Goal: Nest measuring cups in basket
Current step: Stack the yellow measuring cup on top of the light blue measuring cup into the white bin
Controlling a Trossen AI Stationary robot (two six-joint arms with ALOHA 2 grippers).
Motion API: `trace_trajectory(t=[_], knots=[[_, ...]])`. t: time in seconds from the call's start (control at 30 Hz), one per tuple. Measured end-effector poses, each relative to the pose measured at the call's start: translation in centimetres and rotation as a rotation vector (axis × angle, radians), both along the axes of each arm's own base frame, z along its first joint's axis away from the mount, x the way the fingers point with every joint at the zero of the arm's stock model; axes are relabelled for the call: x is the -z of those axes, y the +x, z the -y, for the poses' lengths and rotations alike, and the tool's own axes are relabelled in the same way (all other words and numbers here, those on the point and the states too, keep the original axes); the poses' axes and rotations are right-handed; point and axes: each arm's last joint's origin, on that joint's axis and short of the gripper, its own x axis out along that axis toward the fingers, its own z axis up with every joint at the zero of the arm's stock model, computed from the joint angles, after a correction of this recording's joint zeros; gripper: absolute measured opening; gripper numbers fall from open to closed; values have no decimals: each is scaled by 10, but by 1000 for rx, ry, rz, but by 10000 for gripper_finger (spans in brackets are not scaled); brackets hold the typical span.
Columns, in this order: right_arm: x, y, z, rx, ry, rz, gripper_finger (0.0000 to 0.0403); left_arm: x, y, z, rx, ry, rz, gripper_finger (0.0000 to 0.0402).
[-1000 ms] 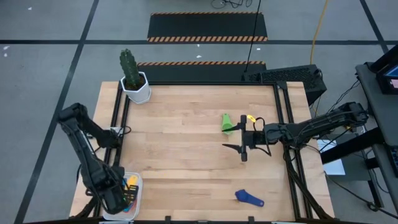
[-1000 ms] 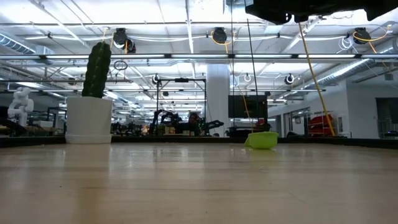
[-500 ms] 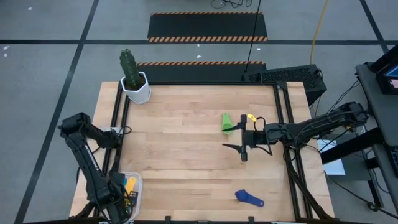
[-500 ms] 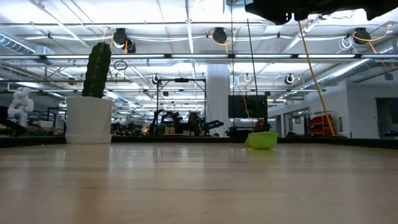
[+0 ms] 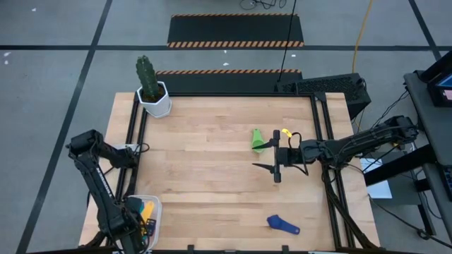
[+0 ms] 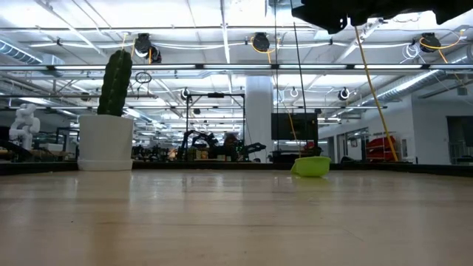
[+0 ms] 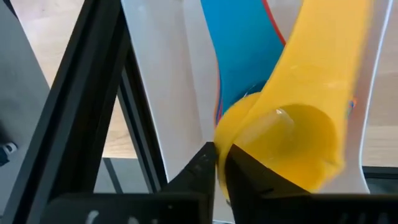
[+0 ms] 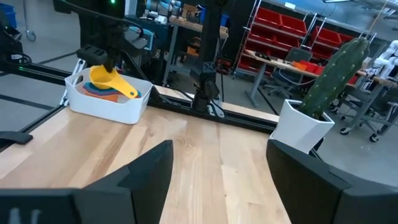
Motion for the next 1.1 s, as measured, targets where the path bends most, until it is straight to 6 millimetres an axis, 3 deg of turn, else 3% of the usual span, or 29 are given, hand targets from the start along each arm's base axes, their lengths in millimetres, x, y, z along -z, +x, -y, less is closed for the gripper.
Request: trace_trajectory(t=[0.4, 0.9, 1.1], knots=[[1, 0, 0, 0, -2, -8, 253, 0, 1, 2, 8, -20, 11, 143], [-1, 0, 0, -1, -5, 9, 253, 25, 20, 13, 178, -37, 110, 147], [-1, 0, 0, -1, -1, 8, 253, 25, 32, 5, 168, 22, 174, 147]])
